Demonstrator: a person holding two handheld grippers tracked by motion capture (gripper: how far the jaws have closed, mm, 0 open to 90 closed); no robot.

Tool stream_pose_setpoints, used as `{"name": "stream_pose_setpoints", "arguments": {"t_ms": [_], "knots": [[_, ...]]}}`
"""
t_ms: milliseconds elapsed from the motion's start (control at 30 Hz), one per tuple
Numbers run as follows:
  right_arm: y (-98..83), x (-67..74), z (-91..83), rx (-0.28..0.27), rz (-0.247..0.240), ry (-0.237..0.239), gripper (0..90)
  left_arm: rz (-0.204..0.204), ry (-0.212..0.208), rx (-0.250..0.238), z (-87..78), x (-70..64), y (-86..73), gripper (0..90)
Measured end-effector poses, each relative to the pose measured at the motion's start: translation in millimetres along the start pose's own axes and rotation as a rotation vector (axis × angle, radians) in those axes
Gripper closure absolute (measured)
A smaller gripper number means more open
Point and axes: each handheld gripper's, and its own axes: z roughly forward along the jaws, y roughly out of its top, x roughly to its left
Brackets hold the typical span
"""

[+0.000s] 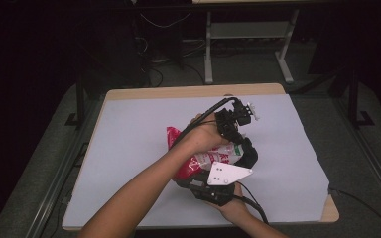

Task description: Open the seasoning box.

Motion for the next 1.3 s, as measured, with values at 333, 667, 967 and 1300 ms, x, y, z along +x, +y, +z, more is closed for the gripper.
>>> {"name": "stream_pose_setpoints", "arguments": {"t_ms": [333,667,967,1300], "knots": [[0.1,0.0,-0.2,0.001,0.000,-0.001,81.3,-0.003,0.004,0.003,1.3,0.1,0.1,90.0],[0.2,-0.3,-0.4,-0.003,-0.004,-0.001,81.3,0.000,0.006,0.015,3.8,-0.4,0.0,90.0],[0.1,0.0,-0.9,-0.003,-0.002,0.000,81.3,-0.003,0.007,0.019,4.5,0.2,-0.1,90.0],[-0.7,0.7,-0.3,-0.003,-0.001,0.004,81.3,-0.016,0.019,0.016,1.7,4.5,-3.1,90.0]]}}
